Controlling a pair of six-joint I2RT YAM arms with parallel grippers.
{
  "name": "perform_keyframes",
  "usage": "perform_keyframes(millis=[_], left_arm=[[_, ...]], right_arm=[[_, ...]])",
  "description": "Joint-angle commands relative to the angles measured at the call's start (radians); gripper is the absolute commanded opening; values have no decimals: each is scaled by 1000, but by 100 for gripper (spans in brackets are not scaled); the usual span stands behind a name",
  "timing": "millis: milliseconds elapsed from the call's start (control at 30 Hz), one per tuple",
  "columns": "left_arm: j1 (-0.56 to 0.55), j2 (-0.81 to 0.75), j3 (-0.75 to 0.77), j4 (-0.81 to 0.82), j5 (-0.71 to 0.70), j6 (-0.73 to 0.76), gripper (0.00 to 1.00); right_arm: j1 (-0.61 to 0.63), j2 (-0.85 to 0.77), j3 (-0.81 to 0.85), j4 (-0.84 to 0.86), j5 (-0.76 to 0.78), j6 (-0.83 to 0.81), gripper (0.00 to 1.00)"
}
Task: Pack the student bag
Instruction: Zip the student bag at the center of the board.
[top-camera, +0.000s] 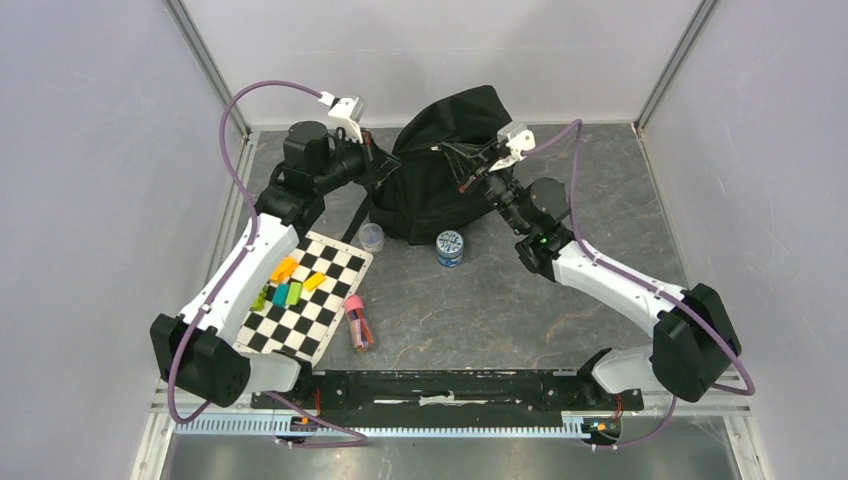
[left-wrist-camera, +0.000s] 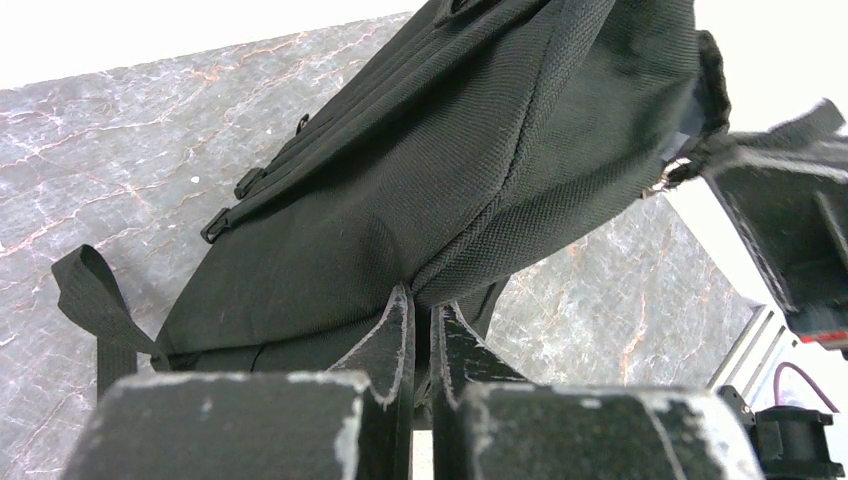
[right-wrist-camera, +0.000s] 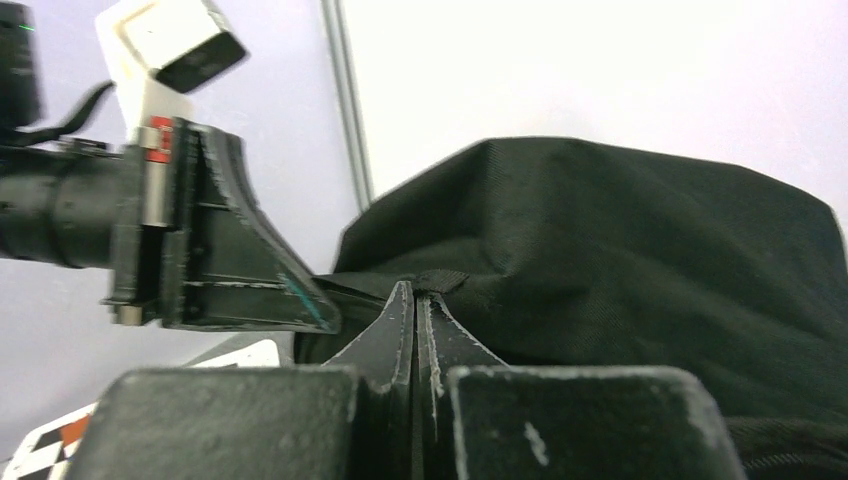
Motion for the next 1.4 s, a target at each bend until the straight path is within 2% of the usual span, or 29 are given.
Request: perform_keyframes(millis=[0,133,500,700,867,967,1167,1367], left_arm=[[55,-11,21,61,-13,11,2],[55,-13,18,62,-17,6,2],[54,-13,17,90,55,-16,2],[43,-8,-7,105,102,-21,2],[41,-22,-8,100,82,-7,2],[43,-25,11,58,23,8,2],[92,-18,29,7,-37,-53,2],[138,-16,19,-10,-40,-80,2]], right_arm=[[59,-3,32,170,8,-29,0],[112,41,43,171,4,-26,0],[132,119,84,137,26,-46,0],[162,194,177,126,-1,-53,0],[182,233,215,99,-3,-67,0],[183,208,189,81,34,-84,0],[151,64,79,26,271,-131,0],[42,-35,-22,23,298,-84,0]])
